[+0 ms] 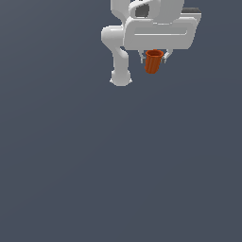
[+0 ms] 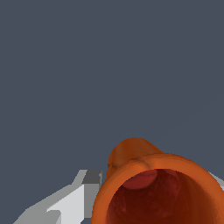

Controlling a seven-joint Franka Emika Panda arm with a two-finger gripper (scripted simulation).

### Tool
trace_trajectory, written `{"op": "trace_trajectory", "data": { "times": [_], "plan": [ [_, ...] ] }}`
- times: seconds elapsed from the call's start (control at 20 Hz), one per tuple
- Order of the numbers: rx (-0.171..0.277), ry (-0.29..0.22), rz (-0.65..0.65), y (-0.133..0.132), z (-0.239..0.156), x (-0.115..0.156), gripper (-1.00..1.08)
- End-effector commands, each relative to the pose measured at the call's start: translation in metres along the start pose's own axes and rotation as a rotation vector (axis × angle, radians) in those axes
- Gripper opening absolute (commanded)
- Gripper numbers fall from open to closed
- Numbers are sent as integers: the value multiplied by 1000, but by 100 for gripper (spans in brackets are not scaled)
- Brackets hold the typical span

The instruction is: Pick up the object and move it to a goal position.

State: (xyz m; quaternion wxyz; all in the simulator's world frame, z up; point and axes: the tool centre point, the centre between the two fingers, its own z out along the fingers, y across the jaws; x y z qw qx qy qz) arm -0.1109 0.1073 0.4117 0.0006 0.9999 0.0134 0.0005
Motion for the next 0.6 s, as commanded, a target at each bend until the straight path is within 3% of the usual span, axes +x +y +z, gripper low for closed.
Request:
{"op": "trace_trajectory", "data": {
  "times": [0.0, 0.55],
  "plan": [
    [1, -1, 0, -4, -15, -4, -100],
    [1, -1, 0, -12, -39, -8, -100]
  ]
}}
